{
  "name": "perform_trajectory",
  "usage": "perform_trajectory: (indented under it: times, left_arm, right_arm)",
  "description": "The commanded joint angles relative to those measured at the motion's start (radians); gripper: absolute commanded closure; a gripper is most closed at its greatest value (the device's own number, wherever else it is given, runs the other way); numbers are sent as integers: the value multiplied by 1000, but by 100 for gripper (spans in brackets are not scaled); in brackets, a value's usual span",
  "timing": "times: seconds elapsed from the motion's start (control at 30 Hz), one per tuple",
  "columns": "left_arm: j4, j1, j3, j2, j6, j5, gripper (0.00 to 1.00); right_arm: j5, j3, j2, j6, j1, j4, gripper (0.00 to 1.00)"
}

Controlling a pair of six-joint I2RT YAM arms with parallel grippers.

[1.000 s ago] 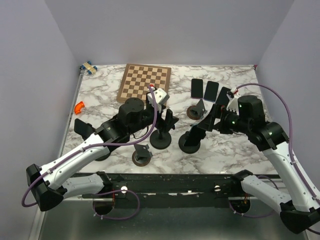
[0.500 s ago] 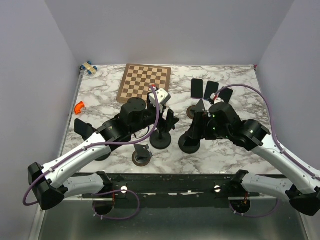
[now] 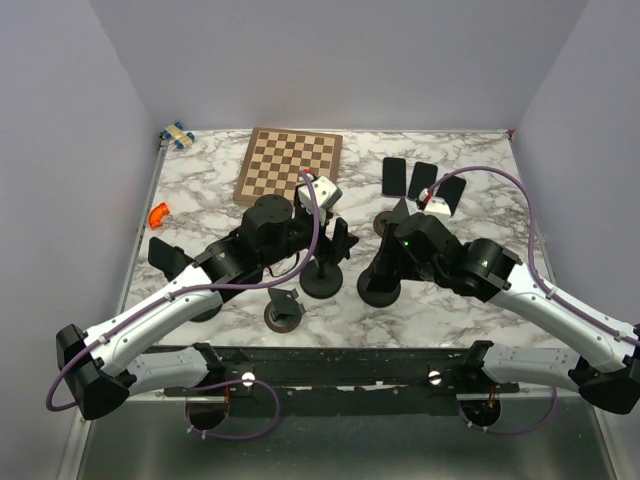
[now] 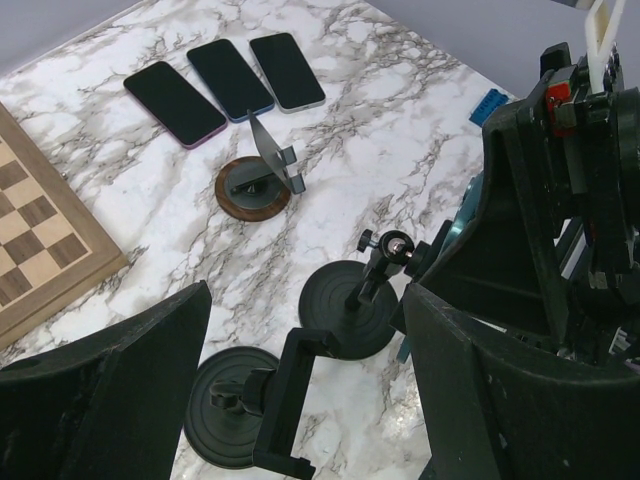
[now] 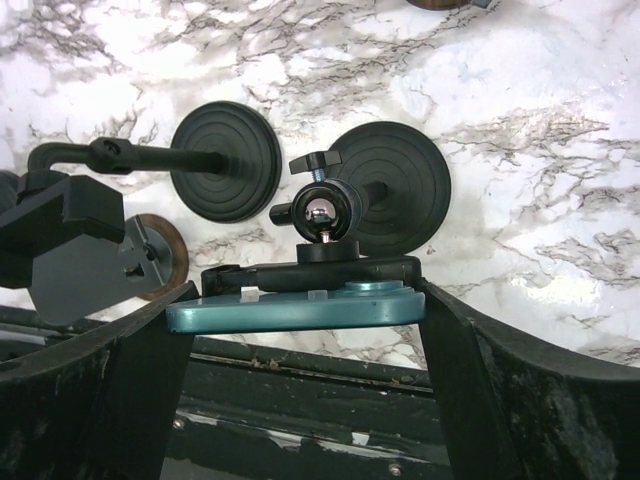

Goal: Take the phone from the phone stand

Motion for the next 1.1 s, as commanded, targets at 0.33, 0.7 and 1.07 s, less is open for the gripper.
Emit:
perform_trajectory:
  times: [0.33, 0.7, 1.07]
  left_arm:
    - [-1, 4, 10, 20, -5, 48, 14]
    - [-2, 4, 9, 24, -8, 65, 15]
    - [43, 4, -18, 34, -28, 155, 36]
  right_arm:
    - [74, 27, -8, 58, 25, -12, 16]
    - [85, 20, -9, 47, 27, 0, 19]
    - [71, -60, -65, -62, 27, 114, 85]
